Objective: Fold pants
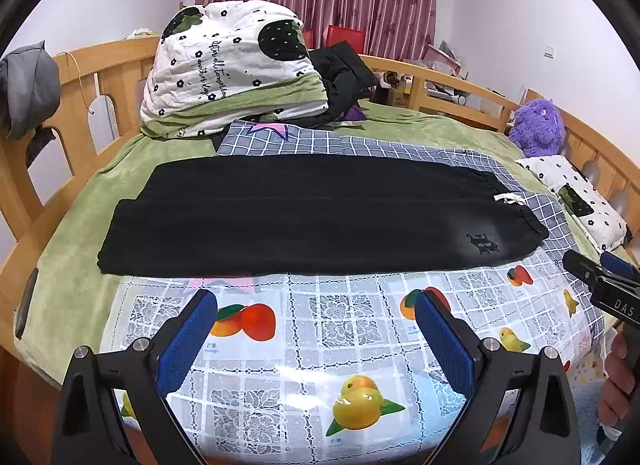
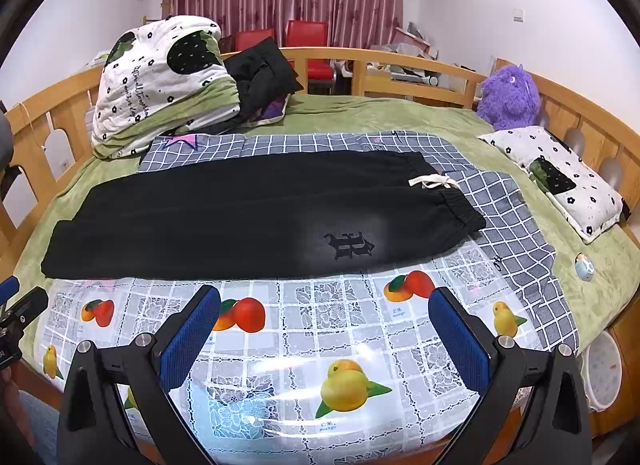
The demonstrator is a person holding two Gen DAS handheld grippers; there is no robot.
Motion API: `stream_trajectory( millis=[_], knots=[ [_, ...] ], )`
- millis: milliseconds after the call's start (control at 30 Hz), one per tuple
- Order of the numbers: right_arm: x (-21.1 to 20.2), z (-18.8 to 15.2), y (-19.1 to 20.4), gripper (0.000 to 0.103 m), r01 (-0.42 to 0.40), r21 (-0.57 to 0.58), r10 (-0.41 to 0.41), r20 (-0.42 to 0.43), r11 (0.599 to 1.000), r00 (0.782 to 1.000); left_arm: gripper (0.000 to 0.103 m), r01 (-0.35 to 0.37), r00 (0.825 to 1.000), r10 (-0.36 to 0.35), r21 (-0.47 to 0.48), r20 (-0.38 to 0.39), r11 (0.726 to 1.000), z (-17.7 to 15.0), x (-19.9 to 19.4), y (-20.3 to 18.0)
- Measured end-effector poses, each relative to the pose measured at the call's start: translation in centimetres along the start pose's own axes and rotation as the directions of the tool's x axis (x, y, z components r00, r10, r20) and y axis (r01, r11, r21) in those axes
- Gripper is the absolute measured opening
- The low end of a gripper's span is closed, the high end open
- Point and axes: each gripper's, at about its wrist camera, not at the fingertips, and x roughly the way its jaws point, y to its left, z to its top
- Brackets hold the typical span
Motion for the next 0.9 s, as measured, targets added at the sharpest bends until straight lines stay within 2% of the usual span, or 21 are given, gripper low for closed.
stream_trajectory(
  millis=[367,467,667,767,833,900],
  knots=[
    [-0.3,0.3,0.7,0.102,0.008,-0.017,-0.008,0.01,1.0,1.0,0.1,0.007,1.0,-0.007,-0.023,0.004,1.0,0.5,-0.2,0.3],
    [0.1,0.3,1.1,0.102,-0.011,-0.016,0.011,-0.004,1.0,1.0,0.099,0.069,0.997,-0.068,-0.028,0.024,0.997,0.7,-0.2,0.5],
    [1.2,0.4,2.8,0.101,-0.051,-0.045,0.05,-0.023,0.998,0.998,0.099,0.095,0.995,-0.094,-0.037,0.033,0.995,1.4,0.6,0.1],
    [2.3,0.9,3.3,0.1,-0.11,-0.028,0.108,-0.059,0.994,0.992,0.099,0.167,0.986,-0.166,-0.065,0.024,0.984,1.8,1.5,0.3],
    [3.4,1.3,3.6,0.091,-0.153,-0.012,0.151,-0.096,0.988,0.984,0.099,0.193,0.981,-0.191,-0.088,0.031,0.977,2.3,2.1,0.6],
    [4.2,1.9,3.7,0.087,-0.178,0.002,0.177,-0.114,0.984,0.978,0.098,0.218,0.976,-0.215,-0.103,0.037,0.971,3.1,2.6,1.1]
  ],
)
